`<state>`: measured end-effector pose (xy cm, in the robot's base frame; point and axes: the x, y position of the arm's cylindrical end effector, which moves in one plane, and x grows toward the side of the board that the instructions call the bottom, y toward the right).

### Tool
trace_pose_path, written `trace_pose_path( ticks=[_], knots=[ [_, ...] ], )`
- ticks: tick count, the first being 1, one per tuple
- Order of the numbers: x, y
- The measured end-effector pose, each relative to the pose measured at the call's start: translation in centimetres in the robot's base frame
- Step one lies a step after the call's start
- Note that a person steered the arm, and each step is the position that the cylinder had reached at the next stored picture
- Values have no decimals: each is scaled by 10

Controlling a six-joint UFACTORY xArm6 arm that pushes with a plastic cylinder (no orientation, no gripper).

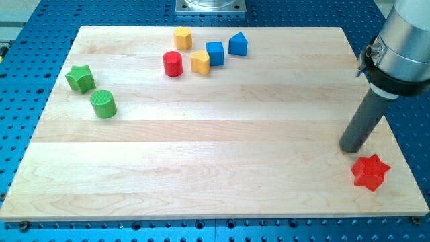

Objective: Slide the green star to the bottom center of the board

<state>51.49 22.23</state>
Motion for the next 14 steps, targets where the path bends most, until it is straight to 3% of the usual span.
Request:
trace_pose_path(
  ticks=[6,7,8,9,10,12,14],
  knots=[
    [-6,-52],
    [-81,-137],
    [-126,-237],
    [-79,-289],
    [-2,-316],
    [-65,-524],
    [-166,-527]
  ],
)
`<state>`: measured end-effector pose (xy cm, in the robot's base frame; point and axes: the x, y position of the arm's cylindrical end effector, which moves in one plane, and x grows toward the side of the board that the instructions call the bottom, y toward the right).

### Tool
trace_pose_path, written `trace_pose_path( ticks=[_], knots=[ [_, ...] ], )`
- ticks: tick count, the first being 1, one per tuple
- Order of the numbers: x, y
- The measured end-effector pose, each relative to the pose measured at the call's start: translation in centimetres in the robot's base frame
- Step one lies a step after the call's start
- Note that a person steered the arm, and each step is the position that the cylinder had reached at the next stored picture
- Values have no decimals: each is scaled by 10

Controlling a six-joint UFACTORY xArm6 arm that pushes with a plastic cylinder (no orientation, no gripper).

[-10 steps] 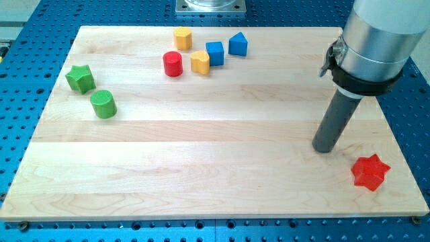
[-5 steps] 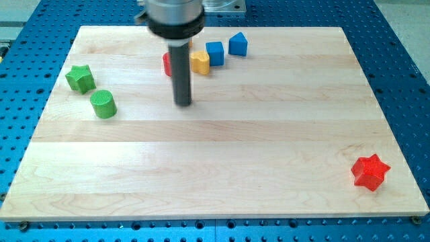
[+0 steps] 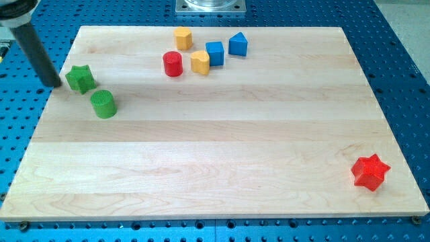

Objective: Slide the green star to the bottom center of the board

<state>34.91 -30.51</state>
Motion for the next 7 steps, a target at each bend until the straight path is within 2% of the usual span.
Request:
trace_pose_path(
  ticks=[2,3,5,6,7],
  knots=[
    [18,81],
    [42,108],
    [119,207],
    [138,240],
    [82,225]
  ],
)
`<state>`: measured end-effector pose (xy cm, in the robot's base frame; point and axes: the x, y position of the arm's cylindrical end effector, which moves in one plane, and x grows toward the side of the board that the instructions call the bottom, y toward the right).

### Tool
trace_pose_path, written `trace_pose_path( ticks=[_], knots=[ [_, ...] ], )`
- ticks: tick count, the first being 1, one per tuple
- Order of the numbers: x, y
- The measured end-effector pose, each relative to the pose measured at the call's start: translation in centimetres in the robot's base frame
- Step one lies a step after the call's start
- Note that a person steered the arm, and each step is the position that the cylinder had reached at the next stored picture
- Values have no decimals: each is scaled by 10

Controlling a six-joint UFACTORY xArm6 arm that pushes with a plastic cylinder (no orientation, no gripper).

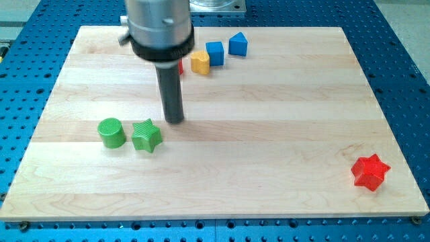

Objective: Slide the green star to the bottom center of the board

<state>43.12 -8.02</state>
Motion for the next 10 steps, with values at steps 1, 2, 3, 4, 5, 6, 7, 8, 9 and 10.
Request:
trace_pose_path(
  ticks=[1,2,3,4,5,6,7,8,9,10],
  knots=[
    [-11,-58],
    [31,-72],
    [63,-46],
    [81,-1],
    [90,43],
    [90,49],
    [107,44],
    [123,48],
    [112,1],
    [122,-43]
  ],
)
